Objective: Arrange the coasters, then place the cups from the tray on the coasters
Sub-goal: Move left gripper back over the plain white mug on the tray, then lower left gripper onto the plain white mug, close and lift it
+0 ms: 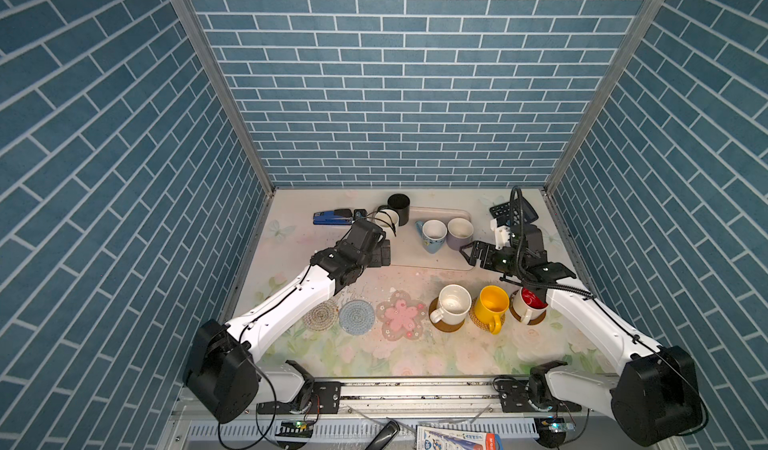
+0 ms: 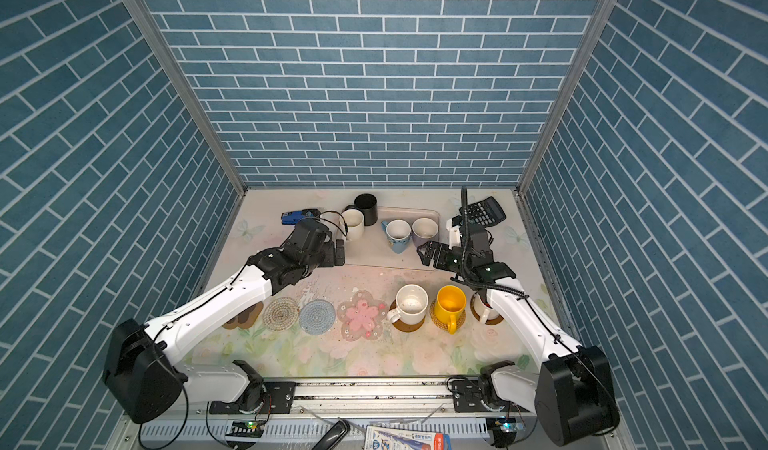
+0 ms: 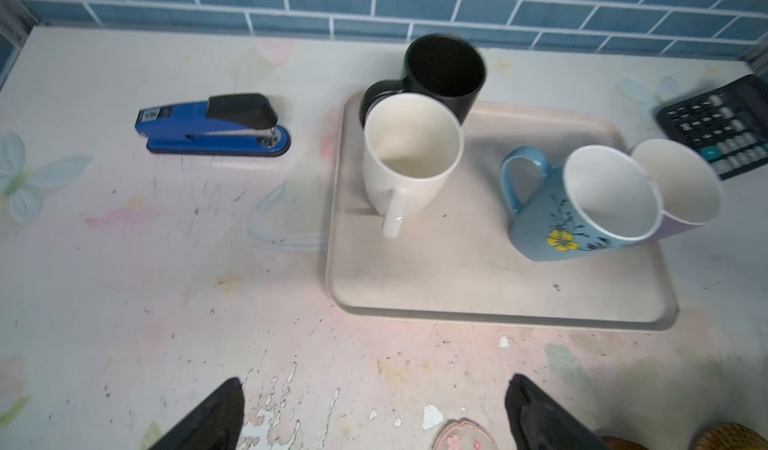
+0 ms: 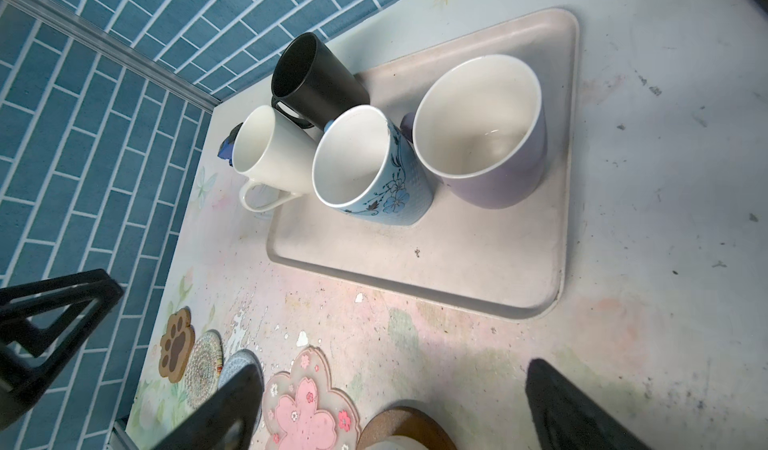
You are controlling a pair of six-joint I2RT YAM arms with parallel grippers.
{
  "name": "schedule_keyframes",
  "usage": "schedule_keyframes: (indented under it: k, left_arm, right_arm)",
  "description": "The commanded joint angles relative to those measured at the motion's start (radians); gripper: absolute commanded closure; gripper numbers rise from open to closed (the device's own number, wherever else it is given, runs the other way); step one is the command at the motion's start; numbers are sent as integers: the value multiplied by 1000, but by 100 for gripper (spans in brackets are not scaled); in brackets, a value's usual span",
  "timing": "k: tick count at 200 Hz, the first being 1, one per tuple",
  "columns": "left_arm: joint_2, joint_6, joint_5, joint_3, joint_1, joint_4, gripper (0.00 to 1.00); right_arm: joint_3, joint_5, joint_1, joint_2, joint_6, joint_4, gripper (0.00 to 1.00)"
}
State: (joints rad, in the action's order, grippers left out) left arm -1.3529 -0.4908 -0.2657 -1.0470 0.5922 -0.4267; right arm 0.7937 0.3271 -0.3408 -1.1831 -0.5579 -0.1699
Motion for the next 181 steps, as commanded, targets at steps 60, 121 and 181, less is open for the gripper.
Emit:
schedule_keyframes:
  k: [60,121,181]
  left_arm:
    - [-188,-30,62,-113,-117,-44,4]
    - [-389,22,87,-252,-153,-89,16]
    - [-466,70,169,-300,-154,-14,18]
  right_arm:
    - [-19,39,-21,71,-76,52,1]
    - [-33,21,-21,156,-73,48,1]
    - [-37,33,-21,151,-80,63,1]
